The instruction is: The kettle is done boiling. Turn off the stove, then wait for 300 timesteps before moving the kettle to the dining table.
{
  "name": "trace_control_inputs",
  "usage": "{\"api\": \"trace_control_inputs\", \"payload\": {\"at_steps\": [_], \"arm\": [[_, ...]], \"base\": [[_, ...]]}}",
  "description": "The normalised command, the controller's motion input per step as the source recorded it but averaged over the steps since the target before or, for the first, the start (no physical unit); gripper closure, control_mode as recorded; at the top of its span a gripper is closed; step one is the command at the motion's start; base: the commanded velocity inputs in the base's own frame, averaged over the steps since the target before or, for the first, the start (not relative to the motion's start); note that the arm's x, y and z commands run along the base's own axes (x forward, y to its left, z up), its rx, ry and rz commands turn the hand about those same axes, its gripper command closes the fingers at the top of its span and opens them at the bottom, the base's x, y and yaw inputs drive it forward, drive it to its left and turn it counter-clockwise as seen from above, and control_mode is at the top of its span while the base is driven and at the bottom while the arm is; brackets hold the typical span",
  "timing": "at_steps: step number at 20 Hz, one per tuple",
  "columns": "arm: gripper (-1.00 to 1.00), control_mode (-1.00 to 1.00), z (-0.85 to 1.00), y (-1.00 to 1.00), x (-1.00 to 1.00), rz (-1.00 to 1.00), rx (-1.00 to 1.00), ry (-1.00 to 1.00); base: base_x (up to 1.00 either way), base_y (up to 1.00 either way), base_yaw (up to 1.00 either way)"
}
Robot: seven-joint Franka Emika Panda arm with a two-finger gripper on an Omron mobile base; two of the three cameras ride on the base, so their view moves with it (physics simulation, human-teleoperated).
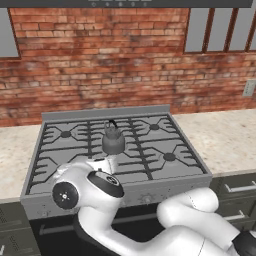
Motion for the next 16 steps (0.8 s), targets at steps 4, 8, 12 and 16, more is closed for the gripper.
{"api": "trace_control_inputs", "payload": {"at_steps": [4, 8, 12, 16], "arm": [[-1.0, -1.0, 0.09, -0.08, 0.09, 0.02, 0.04, 0.17], [-1.0, -1.0, 0.1, -0.16, 0.09, 0.02, 0.06, 0.15], [-1.0, -1.0, 0.1, -0.2, 0.06, 0.03, 0.06, 0.13], [-1.0, -1.0, 0.05, -0.2, 0.08, 0.04, 0.05, 0.15]], "base": [[0.0, 0.0, 0.0], [0.0, 0.0, 0.0], [0.0, 0.0, 0.0], [0.0, 0.0, 0.0]]}}
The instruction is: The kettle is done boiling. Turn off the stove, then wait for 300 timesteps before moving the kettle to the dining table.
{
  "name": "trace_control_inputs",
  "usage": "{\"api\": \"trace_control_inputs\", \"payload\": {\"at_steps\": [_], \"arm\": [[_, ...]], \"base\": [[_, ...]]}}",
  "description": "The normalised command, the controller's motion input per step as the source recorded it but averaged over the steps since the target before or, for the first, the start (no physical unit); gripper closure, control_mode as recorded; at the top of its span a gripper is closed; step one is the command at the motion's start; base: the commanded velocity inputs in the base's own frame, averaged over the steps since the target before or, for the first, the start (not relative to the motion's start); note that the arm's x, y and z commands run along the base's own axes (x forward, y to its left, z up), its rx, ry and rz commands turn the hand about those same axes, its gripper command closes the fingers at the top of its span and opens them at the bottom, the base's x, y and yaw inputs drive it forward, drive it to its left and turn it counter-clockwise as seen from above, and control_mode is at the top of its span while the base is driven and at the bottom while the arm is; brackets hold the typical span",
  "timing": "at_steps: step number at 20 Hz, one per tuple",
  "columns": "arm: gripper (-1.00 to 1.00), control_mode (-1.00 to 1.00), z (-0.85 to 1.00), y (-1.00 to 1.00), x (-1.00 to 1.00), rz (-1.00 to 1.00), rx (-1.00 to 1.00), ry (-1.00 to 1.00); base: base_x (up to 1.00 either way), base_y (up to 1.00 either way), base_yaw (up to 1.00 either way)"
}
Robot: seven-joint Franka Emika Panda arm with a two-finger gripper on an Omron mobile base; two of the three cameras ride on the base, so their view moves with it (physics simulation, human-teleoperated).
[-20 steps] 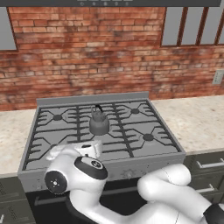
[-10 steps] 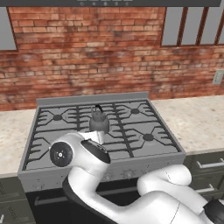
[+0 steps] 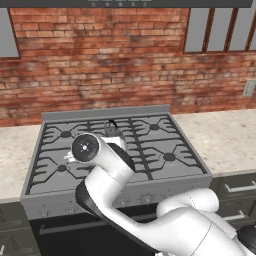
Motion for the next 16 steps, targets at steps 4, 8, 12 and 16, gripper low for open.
{"api": "trace_control_inputs", "payload": {"at_steps": [4, 8, 12, 16], "arm": [[-1.0, -1.0, 0.0, -0.24, 0.18, 0.03, 0.09, 0.19], [-1.0, -1.0, 0.0, -0.25, 0.29, 0.01, 0.13, 0.25], [-1.0, -1.0, 0.0, -0.24, 0.33, 0.0, 0.12, 0.25], [-1.0, -1.0, 0.0, -0.25, 0.29, 0.01, 0.1, 0.23]], "base": [[0.0, 0.0, 0.0], [0.0, 0.0, 0.0], [0.0, 0.0, 0.0], [0.0, 0.0, 0.0]]}}
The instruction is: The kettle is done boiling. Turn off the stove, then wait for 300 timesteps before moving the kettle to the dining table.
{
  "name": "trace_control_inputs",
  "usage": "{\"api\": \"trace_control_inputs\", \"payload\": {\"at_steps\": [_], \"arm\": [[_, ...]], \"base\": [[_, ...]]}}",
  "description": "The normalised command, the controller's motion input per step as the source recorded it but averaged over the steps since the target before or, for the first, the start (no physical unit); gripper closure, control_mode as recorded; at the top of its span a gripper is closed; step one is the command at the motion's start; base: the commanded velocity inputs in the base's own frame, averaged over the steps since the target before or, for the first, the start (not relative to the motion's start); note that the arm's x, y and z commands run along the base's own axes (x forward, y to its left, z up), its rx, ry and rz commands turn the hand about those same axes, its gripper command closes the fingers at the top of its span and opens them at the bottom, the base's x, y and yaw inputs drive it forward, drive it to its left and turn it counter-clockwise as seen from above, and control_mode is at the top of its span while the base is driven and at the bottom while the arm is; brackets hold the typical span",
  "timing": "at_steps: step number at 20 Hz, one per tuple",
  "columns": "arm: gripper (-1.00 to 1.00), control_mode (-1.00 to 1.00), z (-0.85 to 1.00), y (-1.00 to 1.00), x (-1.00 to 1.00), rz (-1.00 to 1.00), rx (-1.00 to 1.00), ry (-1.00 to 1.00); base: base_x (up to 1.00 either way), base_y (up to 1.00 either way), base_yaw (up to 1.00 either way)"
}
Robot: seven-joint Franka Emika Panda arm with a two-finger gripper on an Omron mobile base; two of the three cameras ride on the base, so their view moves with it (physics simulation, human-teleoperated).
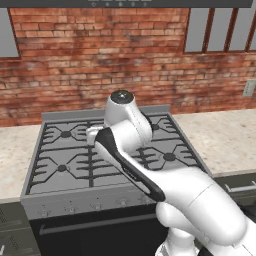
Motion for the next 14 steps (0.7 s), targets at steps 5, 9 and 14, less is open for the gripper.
{"api": "trace_control_inputs", "payload": {"at_steps": [5, 9, 14], "arm": [[-1.0, -1.0, 0.0, -0.26, 0.28, 0.0, 0.1, 0.21], [-1.0, -1.0, 0.0, -0.2, 0.23, 0.0, 0.04, 0.18], [-1.0, -1.0, -0.07, -0.16, 0.08, 0.0, -0.01, 0.06]], "base": [[0.0, 0.0, 0.0], [0.0, 0.0, 0.0], [0.0, 0.0, 0.0]]}}
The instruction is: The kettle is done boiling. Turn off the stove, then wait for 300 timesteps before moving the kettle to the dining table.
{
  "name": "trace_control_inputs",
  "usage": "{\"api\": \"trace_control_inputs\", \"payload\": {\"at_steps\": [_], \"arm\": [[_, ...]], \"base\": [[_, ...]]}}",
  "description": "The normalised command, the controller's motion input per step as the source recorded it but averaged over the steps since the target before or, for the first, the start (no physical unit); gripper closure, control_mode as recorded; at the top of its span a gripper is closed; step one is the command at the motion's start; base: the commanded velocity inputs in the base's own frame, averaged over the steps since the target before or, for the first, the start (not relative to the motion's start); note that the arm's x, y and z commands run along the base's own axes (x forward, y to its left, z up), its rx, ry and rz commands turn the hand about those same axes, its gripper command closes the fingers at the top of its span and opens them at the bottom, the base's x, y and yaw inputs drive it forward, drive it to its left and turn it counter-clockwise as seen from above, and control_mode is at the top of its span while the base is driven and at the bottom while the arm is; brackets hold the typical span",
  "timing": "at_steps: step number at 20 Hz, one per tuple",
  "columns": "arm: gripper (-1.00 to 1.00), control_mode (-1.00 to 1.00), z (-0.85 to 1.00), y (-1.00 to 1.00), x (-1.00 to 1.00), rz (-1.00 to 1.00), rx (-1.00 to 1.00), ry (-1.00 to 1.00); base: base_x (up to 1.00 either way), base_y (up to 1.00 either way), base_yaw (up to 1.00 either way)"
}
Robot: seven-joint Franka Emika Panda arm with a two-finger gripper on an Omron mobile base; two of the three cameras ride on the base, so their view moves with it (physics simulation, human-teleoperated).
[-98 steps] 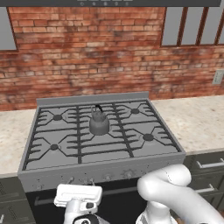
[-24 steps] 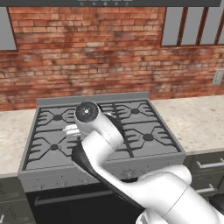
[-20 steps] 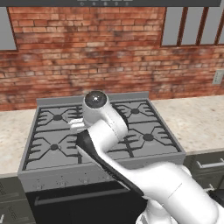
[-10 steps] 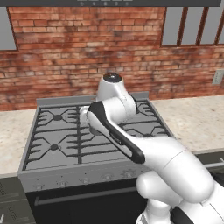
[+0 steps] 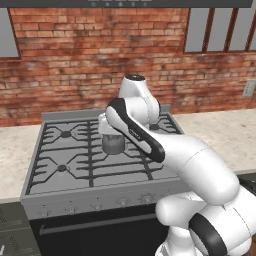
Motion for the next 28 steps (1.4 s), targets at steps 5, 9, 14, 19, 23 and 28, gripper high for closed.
{"api": "trace_control_inputs", "payload": {"at_steps": [5, 9, 14, 19, 23, 28], "arm": [[-1.0, -1.0, 0.0, -0.22, 0.02, 0.03, -0.01, 0.0], [-1.0, -1.0, 0.0, -0.21, 0.04, 0.1, -0.01, 0.0], [-1.0, -1.0, 0.0, -0.18, 0.07, 0.13, 0.0, 0.0], [-1.0, -1.0, -0.01, -0.17, 0.23, 0.15, 0.0, 0.0], [-1.0, -1.0, -0.02, -0.08, 0.34, 0.16, 0.0, 0.0], [-1.0, -1.0, -0.07, 0.0, 0.41, 0.12, 0.0, 0.0]], "base": [[0.0, 0.0, 0.0], [0.0, 0.0, 0.0], [0.0, 0.0, 0.0], [0.0, 0.0, 0.0], [0.0, 0.0, 0.0], [0.0, 0.0, 0.0]]}}
